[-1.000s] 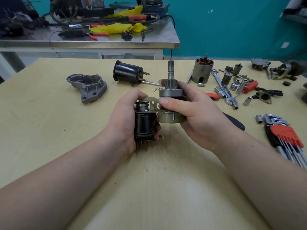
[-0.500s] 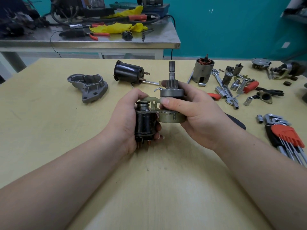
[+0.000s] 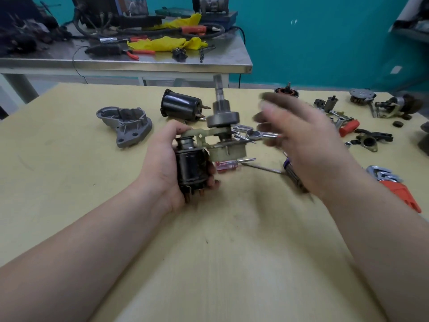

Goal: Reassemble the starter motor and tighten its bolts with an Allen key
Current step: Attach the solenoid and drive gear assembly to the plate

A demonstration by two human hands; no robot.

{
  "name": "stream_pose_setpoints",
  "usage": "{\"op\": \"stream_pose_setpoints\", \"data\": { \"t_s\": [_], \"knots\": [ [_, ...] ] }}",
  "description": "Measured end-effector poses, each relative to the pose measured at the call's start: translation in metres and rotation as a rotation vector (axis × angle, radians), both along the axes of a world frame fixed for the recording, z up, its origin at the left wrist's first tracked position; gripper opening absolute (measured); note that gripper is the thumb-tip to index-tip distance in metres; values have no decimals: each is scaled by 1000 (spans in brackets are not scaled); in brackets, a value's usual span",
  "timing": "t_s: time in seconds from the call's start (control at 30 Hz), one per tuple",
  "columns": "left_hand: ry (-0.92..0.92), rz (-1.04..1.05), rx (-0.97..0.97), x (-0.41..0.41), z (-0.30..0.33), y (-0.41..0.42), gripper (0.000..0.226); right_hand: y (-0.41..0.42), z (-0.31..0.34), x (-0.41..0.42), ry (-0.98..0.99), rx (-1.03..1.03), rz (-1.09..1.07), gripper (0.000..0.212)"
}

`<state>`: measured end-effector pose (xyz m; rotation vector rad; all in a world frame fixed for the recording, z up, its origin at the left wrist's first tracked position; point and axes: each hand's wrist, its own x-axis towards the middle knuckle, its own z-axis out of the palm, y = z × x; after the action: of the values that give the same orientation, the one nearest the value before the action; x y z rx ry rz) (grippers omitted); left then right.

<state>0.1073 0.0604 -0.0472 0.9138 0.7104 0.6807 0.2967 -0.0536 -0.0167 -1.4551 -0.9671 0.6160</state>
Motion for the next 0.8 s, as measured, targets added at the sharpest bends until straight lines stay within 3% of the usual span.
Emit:
{"op": "stream_pose_setpoints", "data": {
  "t_s": [0.1, 0.17, 0.33, 0.6, 0.7, 0.8],
  "knots": [
    [-57, 108, 34, -13, 6, 21, 39, 3, 8, 21, -164, 34, -194, 17],
    [-62, 190, 13, -20, 7, 36, 39, 13, 4, 27, -332, -54, -221, 6],
    [-45, 291, -27, -32, 6, 61, 34, 48, -2, 27, -751, -353, -82, 14],
    [-5, 298, -62, -33, 1, 68, 30, 123, 9, 15, -1289, -561, 127, 21],
    [-1, 284, -64, -33, 0, 67, 31, 139, 8, 20, -1356, -660, 192, 21],
    [-12, 285, -64, -31, 1, 67, 31, 148, 2, 22, -1355, -736, 186, 37]
  ]
}}
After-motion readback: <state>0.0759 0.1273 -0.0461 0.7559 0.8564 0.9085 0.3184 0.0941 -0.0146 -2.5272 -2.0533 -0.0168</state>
